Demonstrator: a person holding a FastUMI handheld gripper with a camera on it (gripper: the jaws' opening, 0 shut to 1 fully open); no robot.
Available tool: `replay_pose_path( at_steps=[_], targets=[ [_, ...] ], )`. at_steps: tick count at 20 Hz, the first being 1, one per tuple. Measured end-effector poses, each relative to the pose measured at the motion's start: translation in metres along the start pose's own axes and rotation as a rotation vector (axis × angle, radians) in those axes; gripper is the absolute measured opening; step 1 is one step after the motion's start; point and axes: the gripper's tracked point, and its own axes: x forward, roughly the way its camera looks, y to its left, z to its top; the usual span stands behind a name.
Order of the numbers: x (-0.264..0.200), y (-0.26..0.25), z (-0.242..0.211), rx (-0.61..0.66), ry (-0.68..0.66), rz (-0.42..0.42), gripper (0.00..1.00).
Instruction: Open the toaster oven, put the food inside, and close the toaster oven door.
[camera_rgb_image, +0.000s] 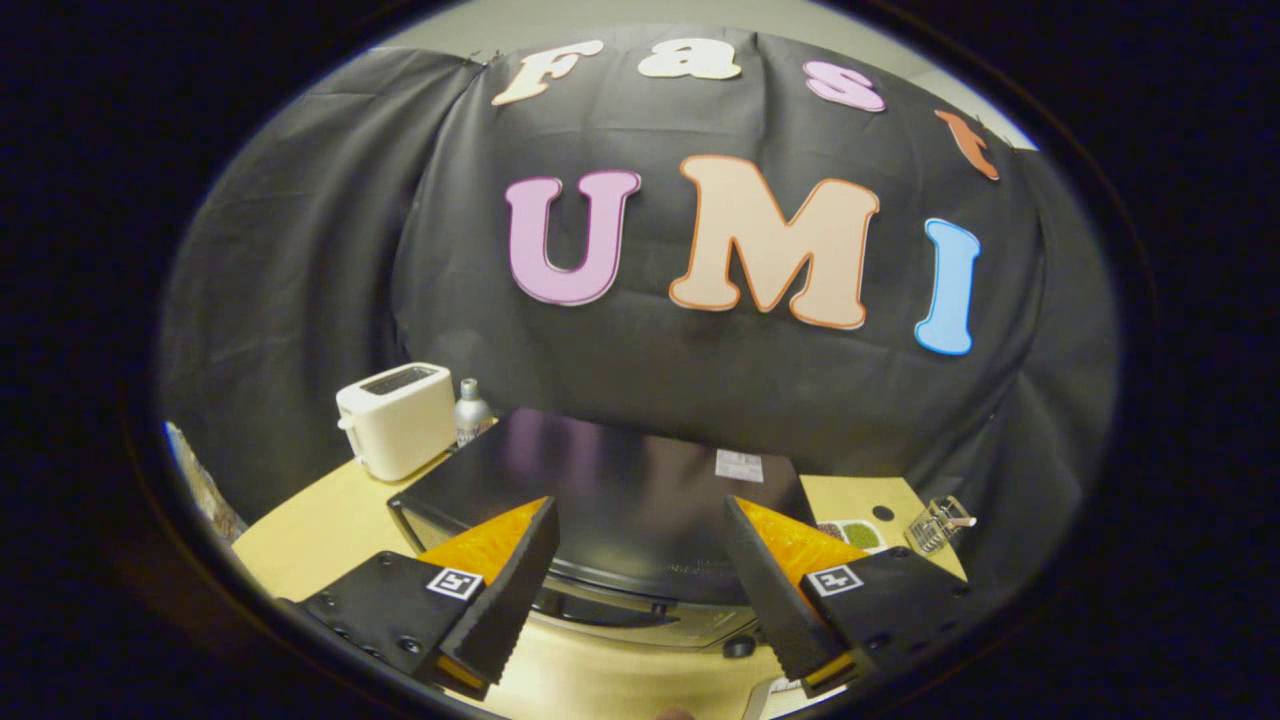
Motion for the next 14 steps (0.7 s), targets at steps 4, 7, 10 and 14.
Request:
replay_pose_path(
  at_steps=[4, 7, 10, 14],
  targets=[
    [0.002, 0.003, -0.026, -0.011, 0.056, 0.003, 1.00],
    [0.001, 0.002, -0.035, 0.001, 0.064, 0.002, 1.00],
    [-0.006, 0.005, -0.039, 0.013, 0.074, 0.015, 1.00],
    [-0.021, 0.007, -0.050, 0.053, 0.097, 0.037, 1.00]
  ],
)
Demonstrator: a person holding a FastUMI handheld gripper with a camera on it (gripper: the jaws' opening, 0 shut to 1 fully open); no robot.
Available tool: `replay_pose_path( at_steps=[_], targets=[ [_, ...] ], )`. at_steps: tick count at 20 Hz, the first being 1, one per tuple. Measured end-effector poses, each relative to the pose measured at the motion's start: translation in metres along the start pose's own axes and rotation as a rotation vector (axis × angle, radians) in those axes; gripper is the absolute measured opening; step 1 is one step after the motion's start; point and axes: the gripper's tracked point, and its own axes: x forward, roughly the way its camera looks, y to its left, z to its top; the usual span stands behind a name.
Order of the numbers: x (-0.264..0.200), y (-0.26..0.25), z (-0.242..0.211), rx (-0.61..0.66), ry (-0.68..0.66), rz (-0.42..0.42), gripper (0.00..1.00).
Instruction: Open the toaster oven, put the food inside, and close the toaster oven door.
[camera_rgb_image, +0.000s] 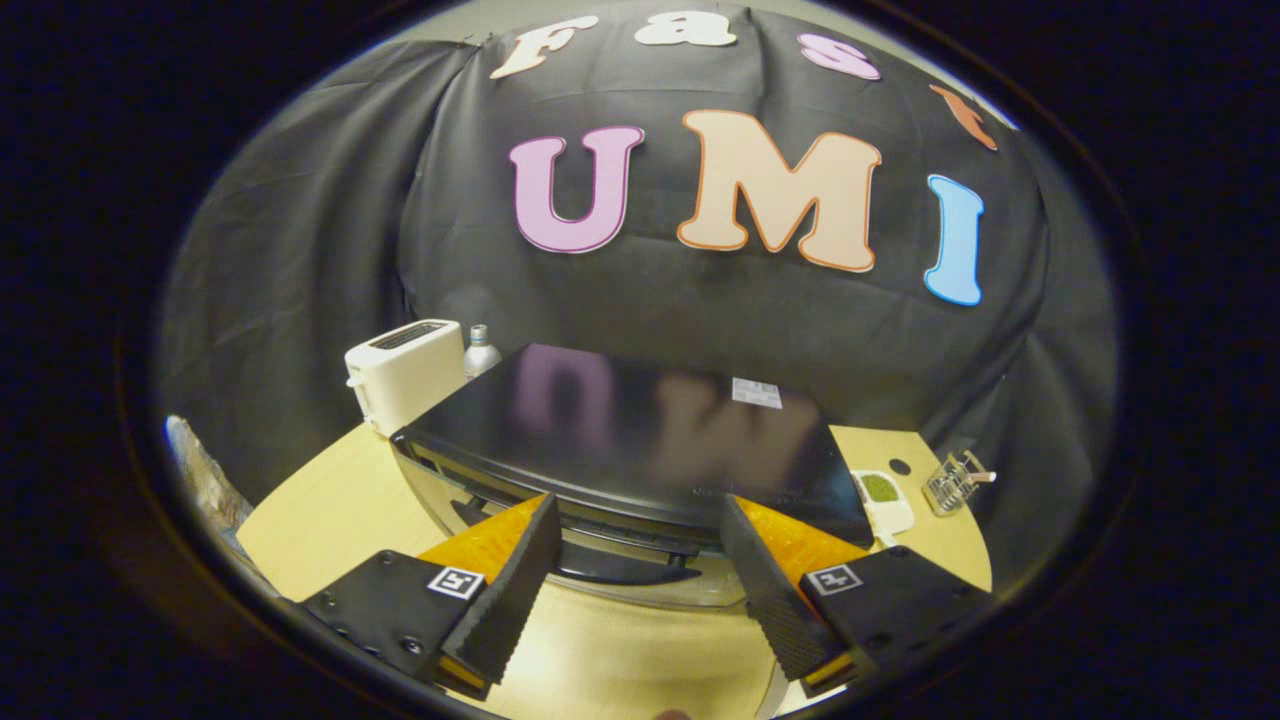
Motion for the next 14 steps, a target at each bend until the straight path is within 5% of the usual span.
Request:
replay_pose_path(
  at_steps=[14],
  targets=[
    [-0.059, 0.026, -0.096, 0.082, 0.204, 0.132, 0.99]
  ],
)
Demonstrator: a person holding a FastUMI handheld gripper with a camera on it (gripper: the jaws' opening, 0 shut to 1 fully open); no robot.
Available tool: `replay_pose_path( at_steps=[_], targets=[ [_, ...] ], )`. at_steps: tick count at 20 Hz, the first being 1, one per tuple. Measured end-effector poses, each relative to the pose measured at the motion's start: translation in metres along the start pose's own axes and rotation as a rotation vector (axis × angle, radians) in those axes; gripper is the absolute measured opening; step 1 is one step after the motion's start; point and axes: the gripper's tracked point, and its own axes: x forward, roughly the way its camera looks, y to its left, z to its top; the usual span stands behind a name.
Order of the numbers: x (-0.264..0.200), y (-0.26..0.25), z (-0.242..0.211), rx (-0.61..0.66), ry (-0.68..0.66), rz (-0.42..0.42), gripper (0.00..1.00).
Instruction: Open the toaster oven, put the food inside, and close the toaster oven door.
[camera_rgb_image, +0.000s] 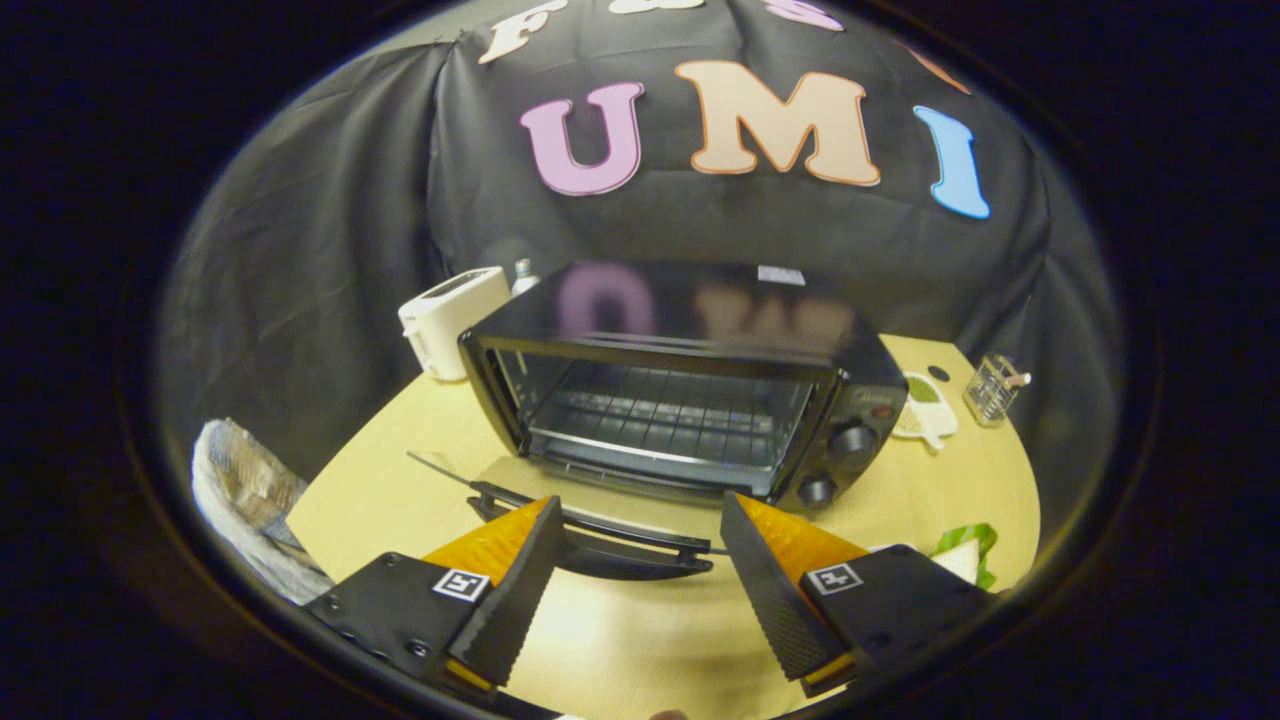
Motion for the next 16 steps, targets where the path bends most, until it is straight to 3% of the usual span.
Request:
replay_pose_path(
  at_steps=[16],
  targets=[
    [0.012, 0.008, -0.098, 0.103, 0.241, 0.049, 0.99]
  ],
)
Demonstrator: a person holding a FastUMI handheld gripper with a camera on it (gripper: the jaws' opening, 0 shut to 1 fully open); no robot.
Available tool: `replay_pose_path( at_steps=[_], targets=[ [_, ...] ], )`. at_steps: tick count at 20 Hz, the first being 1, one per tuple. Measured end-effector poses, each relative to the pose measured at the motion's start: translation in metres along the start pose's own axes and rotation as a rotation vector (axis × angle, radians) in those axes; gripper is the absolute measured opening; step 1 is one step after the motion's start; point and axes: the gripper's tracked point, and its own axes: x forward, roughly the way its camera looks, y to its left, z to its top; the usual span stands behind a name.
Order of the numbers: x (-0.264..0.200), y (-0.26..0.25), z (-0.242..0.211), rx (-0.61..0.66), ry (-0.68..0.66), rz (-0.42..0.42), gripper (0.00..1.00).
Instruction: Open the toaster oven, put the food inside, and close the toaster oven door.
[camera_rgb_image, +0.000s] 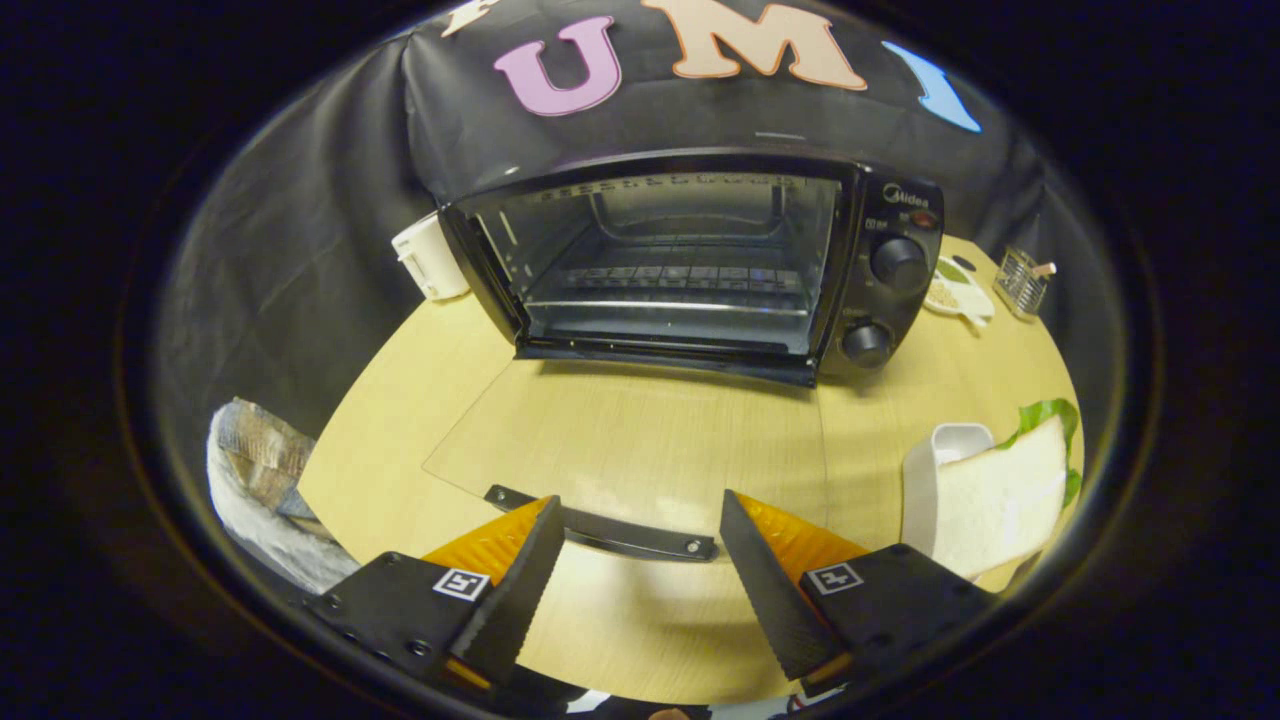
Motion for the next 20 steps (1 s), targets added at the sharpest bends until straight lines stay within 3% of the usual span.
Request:
replay_pose_path(
  at_steps=[5, 9, 15, 20],
  targets=[
    [-0.007, -0.001, 0.003, 0.047, -0.005, 0.033, 0.99],
    [-0.023, -0.021, 0.035, 0.107, -0.093, 0.019, 0.99],
    [-0.062, -0.107, 0.099, 0.172, -0.267, -0.107, 0.99],
    [-0.094, -0.194, 0.112, 0.211, -0.338, -0.248, 0.99]
  ],
)
